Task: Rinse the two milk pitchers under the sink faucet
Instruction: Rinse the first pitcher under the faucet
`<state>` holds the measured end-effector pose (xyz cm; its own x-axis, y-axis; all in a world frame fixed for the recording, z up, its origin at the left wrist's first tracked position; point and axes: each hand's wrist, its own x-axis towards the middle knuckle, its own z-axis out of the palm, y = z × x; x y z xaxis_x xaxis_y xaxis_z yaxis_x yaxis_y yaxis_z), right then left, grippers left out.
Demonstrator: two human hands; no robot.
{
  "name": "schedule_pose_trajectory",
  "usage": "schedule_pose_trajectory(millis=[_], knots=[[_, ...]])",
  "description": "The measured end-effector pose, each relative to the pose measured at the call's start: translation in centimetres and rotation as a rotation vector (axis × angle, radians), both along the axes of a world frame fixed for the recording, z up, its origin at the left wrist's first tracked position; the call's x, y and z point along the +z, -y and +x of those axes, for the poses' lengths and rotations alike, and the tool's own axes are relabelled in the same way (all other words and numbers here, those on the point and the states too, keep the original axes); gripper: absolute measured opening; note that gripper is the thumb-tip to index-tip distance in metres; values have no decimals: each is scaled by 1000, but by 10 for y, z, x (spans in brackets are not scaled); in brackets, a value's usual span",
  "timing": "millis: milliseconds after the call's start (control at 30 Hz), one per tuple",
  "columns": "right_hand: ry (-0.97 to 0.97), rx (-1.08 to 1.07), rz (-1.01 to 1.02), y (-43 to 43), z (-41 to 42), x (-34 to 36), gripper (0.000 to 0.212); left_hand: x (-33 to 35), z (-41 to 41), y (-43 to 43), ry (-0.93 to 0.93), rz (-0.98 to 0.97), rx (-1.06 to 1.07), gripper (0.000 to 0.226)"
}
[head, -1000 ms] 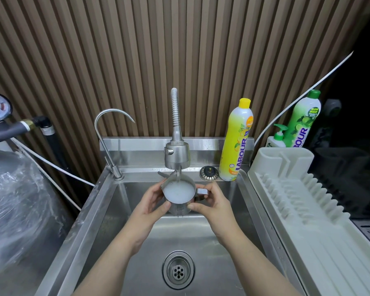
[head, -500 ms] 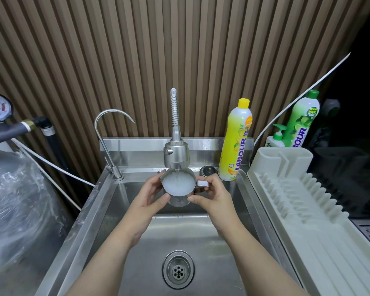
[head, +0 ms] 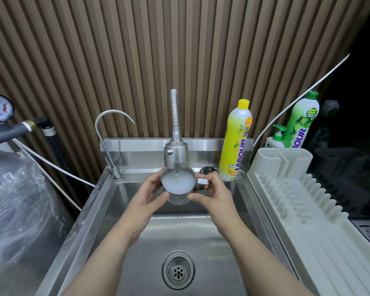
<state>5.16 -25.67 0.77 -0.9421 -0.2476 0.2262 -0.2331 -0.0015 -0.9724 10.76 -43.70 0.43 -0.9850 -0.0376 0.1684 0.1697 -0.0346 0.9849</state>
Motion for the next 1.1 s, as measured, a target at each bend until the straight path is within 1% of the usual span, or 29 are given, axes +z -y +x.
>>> schedule_pose_trajectory(millis=[100, 233, 433, 633, 733, 800, 933, 1100], knots=[[2, 0, 0, -1, 1, 1, 41, 1, 1, -1, -2, -5, -1, 60], [-5, 2, 8, -1, 1, 1, 46, 2, 1, -1, 0, -2, 11, 55], [-7, 8, -6, -1, 2, 2, 48, 3, 3, 0, 5, 1, 16, 57], [1, 12, -6, -2, 3, 1, 46, 3, 4, 0, 3, -1, 20, 58], [21, 23, 20, -3, 4, 1, 40, 2, 4, 0, 21, 0, 31, 57], [65, 20, 26, -5, 4, -2, 34, -2, 4, -1, 44, 17, 43, 53], [232, 33, 0, -5, 12, -29, 39, -30, 9, -5, 161, 47, 51, 41], [528, 90, 67, -8, 27, -95, 36, -91, 27, -19, 419, 91, 66, 30]])
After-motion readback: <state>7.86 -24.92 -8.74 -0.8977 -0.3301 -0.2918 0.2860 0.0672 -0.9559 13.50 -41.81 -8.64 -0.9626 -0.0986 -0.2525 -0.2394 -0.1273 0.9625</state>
